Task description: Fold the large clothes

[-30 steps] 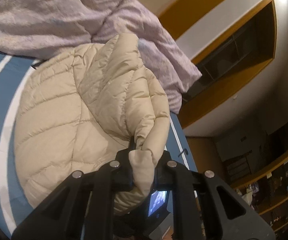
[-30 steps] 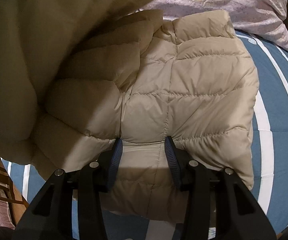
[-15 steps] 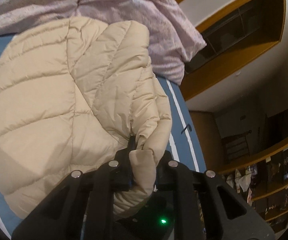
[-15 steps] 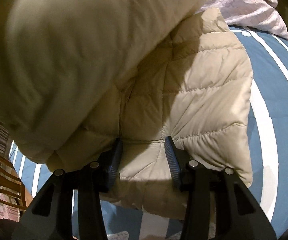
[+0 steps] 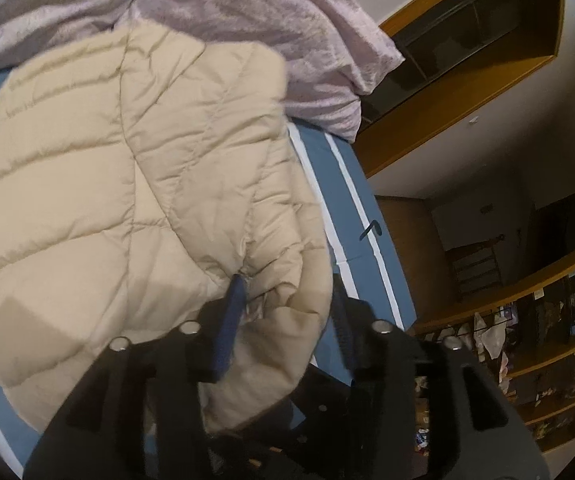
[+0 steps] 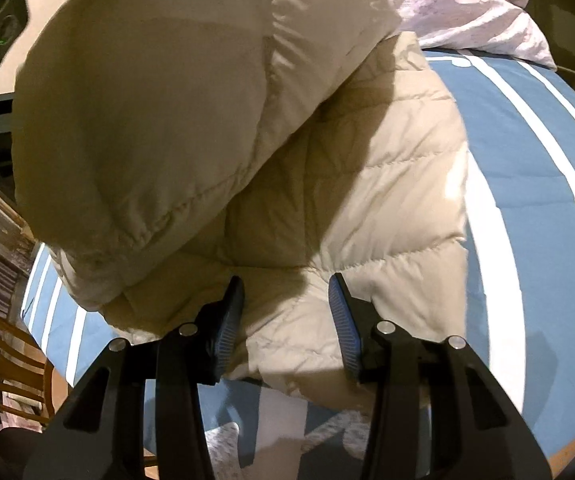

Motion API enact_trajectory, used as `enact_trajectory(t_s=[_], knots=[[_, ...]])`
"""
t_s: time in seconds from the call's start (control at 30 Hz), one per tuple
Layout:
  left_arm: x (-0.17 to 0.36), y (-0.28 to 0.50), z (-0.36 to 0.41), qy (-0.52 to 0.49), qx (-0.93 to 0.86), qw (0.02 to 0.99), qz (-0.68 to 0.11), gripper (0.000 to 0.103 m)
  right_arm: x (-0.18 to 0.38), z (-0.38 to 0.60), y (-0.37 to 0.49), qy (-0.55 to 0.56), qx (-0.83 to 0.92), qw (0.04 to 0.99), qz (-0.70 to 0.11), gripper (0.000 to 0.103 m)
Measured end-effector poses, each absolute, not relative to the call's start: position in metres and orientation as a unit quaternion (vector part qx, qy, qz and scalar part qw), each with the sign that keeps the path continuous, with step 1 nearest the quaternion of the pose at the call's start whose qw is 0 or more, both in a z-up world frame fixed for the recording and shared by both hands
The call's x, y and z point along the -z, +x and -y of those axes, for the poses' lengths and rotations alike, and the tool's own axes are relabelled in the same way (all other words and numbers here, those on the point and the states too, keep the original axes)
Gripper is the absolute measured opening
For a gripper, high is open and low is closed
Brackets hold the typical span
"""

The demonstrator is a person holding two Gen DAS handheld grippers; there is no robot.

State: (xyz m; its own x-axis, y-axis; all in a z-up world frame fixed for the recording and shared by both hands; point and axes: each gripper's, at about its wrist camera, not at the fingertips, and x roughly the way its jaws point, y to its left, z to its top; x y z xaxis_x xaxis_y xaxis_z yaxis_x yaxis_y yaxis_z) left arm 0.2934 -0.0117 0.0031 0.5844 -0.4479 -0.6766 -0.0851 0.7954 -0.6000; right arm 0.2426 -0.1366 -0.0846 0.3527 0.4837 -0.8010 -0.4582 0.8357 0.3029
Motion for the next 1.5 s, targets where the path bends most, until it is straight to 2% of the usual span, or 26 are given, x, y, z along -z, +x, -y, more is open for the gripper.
enact_trajectory(t_s=[0.1, 0.33, 0.6, 0.67, 0.77, 1.13, 1.3, 1.5], knots=[[-0.017, 0.283, 0.006, -0.289, 0.101, 0.849, -0.431, 0.054, 0.083, 0.141, 0.240, 0.013, -0.277, 0.826, -0.491, 0.046], [-0.036, 0.259, -0.037, -0.260, 0.037, 0.876, -0.404, 0.059, 0.076, 0.155, 0.228, 0.017, -0.251, 0.836, -0.488, 0.046], [-0.009, 0.253, -0.095, -0.258, -0.066, 0.868, -0.420, 0.059, 0.075, 0.163, 0.224, 0.016, -0.230, 0.842, -0.487, 0.048], [0.003, 0.253, -0.101, -0.263, -0.079, 0.860, -0.431, 0.059, 0.077, 0.167, 0.231, 0.015, -0.227, 0.843, -0.487, 0.054], [0.017, 0.254, -0.100, -0.266, -0.080, 0.853, -0.441, 0.059, 0.075, 0.167, 0.231, 0.010, -0.220, 0.848, -0.483, 0.058], [0.042, 0.261, -0.068, -0.241, -0.060, 0.852, -0.460, 0.062, 0.067, 0.195, 0.246, 0.011, -0.155, 0.866, -0.475, 0.059], [0.050, 0.267, -0.054, -0.228, -0.054, 0.852, -0.468, 0.064, 0.046, 0.215, 0.256, 0.039, -0.129, 0.881, -0.454, 0.059], [0.058, 0.274, -0.041, -0.214, -0.049, 0.852, -0.475, 0.065, 0.014, 0.201, 0.263, 0.047, -0.162, 0.892, -0.419, 0.050]])
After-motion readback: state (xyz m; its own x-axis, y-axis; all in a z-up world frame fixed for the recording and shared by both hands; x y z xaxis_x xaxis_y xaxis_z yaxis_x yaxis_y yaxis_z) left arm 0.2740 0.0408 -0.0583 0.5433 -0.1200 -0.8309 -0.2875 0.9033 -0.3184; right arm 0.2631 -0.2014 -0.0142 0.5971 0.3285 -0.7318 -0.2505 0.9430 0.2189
